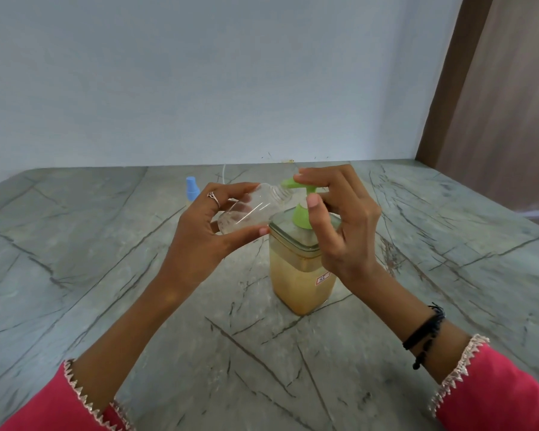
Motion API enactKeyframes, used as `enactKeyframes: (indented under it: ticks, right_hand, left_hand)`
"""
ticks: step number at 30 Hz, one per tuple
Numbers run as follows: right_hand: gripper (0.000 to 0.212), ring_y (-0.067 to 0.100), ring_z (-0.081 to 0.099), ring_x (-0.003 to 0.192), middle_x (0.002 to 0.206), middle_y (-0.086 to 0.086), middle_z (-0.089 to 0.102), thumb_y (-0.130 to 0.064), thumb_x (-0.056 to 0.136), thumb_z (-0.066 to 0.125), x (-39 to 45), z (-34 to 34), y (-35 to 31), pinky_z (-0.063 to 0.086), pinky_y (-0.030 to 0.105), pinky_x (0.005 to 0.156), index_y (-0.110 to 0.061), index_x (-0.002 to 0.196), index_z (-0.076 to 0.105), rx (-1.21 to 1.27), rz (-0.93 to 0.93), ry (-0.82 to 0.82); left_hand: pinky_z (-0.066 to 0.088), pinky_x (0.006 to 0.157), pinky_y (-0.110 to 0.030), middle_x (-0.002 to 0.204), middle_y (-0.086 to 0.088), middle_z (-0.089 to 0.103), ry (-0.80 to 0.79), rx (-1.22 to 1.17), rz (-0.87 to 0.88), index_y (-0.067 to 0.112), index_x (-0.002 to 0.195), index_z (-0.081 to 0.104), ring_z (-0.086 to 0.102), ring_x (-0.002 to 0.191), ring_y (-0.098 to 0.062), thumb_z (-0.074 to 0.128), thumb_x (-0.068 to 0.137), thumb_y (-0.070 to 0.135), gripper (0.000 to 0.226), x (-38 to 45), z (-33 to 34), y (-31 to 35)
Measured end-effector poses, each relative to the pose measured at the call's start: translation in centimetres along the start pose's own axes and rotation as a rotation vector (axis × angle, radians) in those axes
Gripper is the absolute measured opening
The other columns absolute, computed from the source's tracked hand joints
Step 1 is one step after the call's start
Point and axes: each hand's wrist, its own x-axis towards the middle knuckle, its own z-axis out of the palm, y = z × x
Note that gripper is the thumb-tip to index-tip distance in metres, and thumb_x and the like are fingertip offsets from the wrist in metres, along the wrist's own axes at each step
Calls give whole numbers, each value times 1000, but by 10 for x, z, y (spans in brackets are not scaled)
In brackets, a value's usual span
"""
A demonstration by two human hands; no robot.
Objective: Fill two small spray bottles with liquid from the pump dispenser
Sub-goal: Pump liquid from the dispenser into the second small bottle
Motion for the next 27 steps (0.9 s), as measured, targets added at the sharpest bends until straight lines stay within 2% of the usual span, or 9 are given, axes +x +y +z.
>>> enactKeyframes:
  ticks: [3,6,9,11,14,16,22,27]
  right_hand:
    - [30,13,57,61,80,0,57,-25,90,49,5,1,0,47,31,50,-2,79,66,-27,-15,16]
    - [30,13,48,58,69,-1,47,-23,88,53,9,2,-1,42,32,47,-3,67,58,-87,-33,-6]
    - [28,16,54,60,71,1,49,-23,89,51,9,1,-1,45,35,47,-3,70,59,-63,-41,-14]
    - [30,17,58,66,81,3,53,-25,90,48,6,0,0,49,36,50,0,82,63,-58,-39,-33]
    - [34,10,52,65,93,-2,51,-28,90,46,2,-2,-1,45,27,52,0,95,63,-87,-37,-69]
    - [34,9,51,65,94,-1,51,-28,90,45,3,-2,-2,44,26,52,0,97,63,-99,-46,-77]
    - [31,15,58,72,90,-1,54,-25,90,46,7,-1,-2,51,39,52,-1,91,66,-83,-55,-36]
    - [27,13,48,59,72,-2,46,-21,89,51,11,2,-1,41,33,46,-4,69,57,-123,-68,-37]
  left_hand:
    - [49,77,-11,103,6,60,-5,16,11,36,107,58,60,95,1,75,61,30,49,1,-1,0]
    - [49,76,-10,105,7,59,-10,33,14,37,106,58,57,97,4,75,61,33,48,1,-1,0]
    - [49,76,-10,105,5,61,-9,25,-2,38,106,57,59,97,2,74,61,34,49,0,0,1]
    - [50,77,-11,106,4,61,0,20,-7,38,107,57,60,96,1,74,60,34,50,0,-1,2]
    - [51,79,-13,106,5,61,9,16,-11,38,107,58,60,97,1,75,60,33,50,0,-1,3]
    - [51,80,-13,107,4,62,10,11,-15,38,107,58,61,97,1,75,60,33,50,0,-2,4]
    - [49,76,-9,106,5,61,9,9,-16,37,107,58,59,96,4,75,60,32,50,-1,-2,6]
    - [50,76,-11,106,7,61,-10,52,-8,40,104,57,57,96,7,75,61,34,47,-1,-2,6]
